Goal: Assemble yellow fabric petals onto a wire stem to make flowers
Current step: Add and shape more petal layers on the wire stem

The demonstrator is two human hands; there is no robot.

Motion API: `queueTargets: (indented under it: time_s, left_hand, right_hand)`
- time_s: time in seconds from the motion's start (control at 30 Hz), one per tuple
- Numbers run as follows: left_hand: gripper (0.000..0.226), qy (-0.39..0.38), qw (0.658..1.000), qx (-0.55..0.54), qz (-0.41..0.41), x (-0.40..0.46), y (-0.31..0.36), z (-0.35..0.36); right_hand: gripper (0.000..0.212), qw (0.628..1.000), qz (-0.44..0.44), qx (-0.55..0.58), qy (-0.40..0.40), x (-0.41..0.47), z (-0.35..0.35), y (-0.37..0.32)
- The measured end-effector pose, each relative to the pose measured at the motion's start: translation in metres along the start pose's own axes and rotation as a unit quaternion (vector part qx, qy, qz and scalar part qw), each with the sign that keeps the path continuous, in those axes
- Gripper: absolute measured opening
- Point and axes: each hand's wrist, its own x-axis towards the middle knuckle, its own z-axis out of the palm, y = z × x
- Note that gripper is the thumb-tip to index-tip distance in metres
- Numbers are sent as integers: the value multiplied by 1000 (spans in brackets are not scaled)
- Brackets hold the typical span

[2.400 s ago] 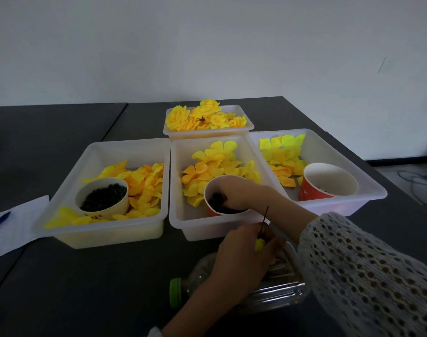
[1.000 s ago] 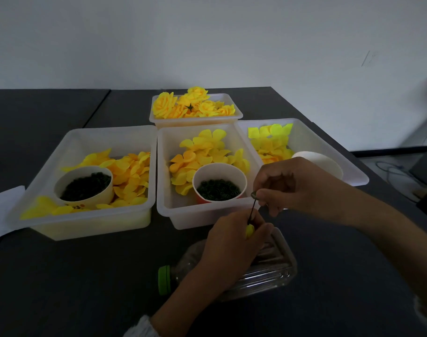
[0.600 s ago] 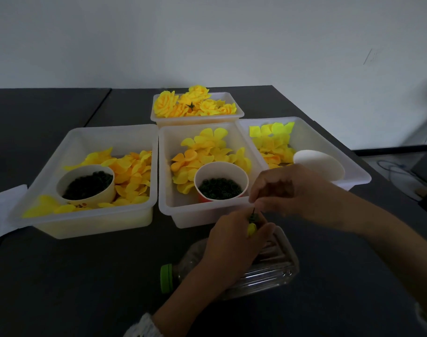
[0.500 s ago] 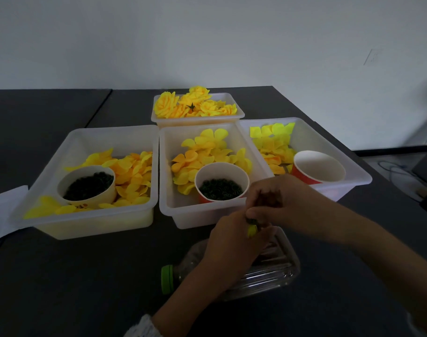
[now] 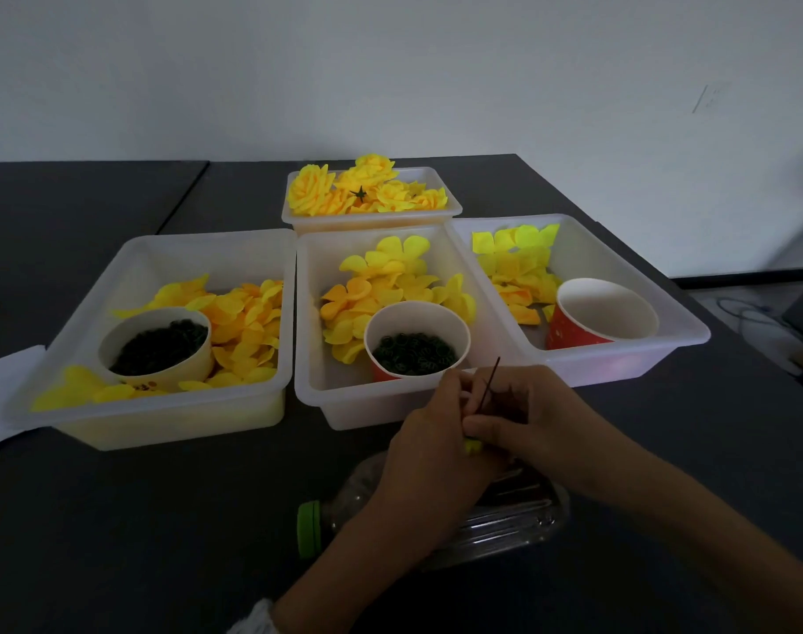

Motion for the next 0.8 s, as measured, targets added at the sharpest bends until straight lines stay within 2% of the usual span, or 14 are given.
queueTargets:
  time_s: [0.1, 0.23, 0.3, 0.4, 0.43, 0.5, 0.53, 0.6, 0.63, 0.7, 0.77, 0.8]
  left_hand:
    - [49, -57, 998, -22, -7, 1, 12, -15]
    - [66, -174, 984, -19, 12, 9, 29, -71]
    - [54, -158, 987, -12, 28, 24, 38, -115]
    - [21, -41, 997, 53, 31, 61, 31, -166]
    - [16, -3, 994, 103, 25, 75, 23, -175]
    - [18, 18, 978, 209, 0, 103, 5, -178]
    - [19, -7, 964, 266, -13, 115, -4, -175]
    - [23, -109, 926, 358, -46, 134, -19, -161]
    - [31, -166, 901, 394, -71, 140, -25, -155]
    - [50, -253, 830, 480, -127, 146, -35, -143]
    - [69, -281, 765, 555, -167, 146, -42, -132]
    - [74, -276, 751, 573, -176, 145, -47, -126]
  right_hand:
    - [13, 1000, 9, 10, 7, -1, 1, 6]
    - [13, 1000, -21, 22, 0, -3, 1, 11]
    - [13, 999, -6, -1, -37, -3, -7, 14]
    - [16, 993, 4, 26, -118, -3, -30, 13]
    - [18, 995, -17, 24, -94, -2, -40, 13]
    - [27, 992, -88, -86, 9, 13, -60, 18]
    - [35, 978, -112, -169, 53, 26, -68, 21]
    - [47, 927, -108, -349, 78, 60, -76, 26]
    - [52, 892, -86, -439, 62, 79, -76, 28]
    - [62, 817, -35, -575, -14, 111, -72, 31]
    - [65, 772, 3, -632, -62, 136, -64, 32]
    - [63, 756, 5, -651, -67, 146, -60, 33]
